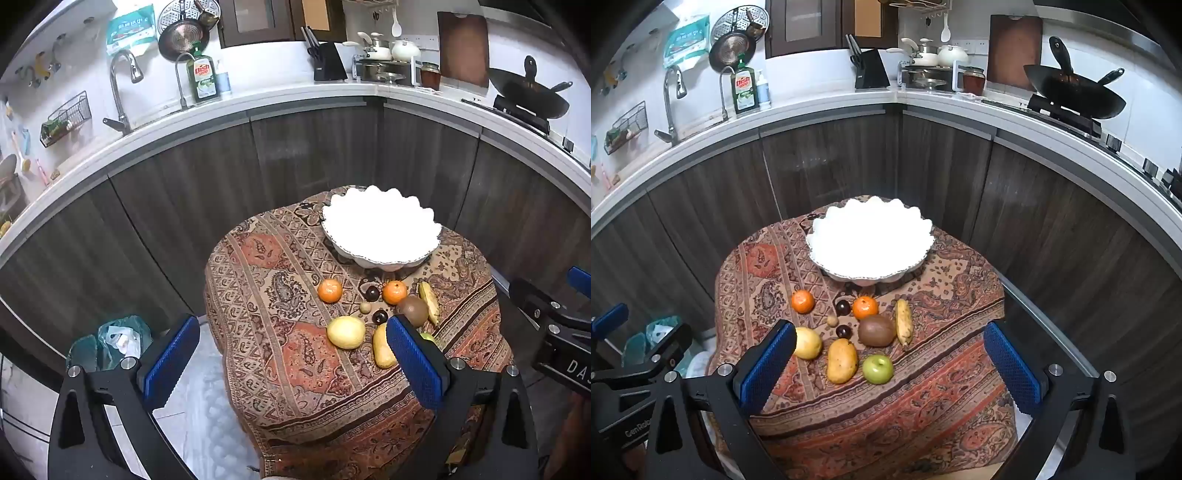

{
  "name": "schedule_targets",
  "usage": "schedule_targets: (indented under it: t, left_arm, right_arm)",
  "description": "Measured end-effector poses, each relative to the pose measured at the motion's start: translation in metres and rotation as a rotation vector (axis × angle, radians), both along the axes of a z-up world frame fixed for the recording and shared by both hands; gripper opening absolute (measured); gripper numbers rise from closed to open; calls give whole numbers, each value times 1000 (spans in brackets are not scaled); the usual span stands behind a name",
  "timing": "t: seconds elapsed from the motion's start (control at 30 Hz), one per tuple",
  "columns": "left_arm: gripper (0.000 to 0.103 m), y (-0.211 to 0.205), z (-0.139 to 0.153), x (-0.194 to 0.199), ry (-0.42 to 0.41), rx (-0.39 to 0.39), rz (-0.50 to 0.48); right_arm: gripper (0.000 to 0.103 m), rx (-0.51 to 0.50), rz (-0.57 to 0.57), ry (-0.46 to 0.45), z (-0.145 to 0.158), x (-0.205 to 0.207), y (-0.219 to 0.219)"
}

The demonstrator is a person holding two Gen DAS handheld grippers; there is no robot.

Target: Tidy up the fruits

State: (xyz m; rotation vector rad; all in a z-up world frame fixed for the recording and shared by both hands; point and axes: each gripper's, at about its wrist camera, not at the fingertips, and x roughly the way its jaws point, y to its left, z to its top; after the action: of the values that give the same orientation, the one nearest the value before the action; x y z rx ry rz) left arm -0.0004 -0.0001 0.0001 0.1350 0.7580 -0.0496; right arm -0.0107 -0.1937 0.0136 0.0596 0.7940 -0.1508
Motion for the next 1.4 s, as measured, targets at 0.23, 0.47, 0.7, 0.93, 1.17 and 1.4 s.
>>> schedule_targets:
  t: [0.23, 0.47, 0.7, 0.93, 1.17, 1.4]
  left_arm:
    - [103, 1, 0, 1, 2, -6, 0]
    - [103, 6, 4, 2, 8, -9, -1]
    - [103, -1, 2, -3, 8, -10, -6]
    - [103, -2, -1, -3, 11, -10, -5]
    - [103, -2, -3, -3, 17, -10, -6]
    - [103, -3, -4, -3, 18, -10, -6]
  right_arm:
    - [103, -6, 1, -3, 2, -1, 0]
    - [103, -6, 1, -2, 2, 0, 2]
    - [103, -6, 1, -1, 1, -2, 0]
    - [103, -9, -1, -1, 1, -3, 0]
    - [103, -6, 0, 2, 2, -2, 0]
    - [103, -4, 0, 3, 0, -2, 0]
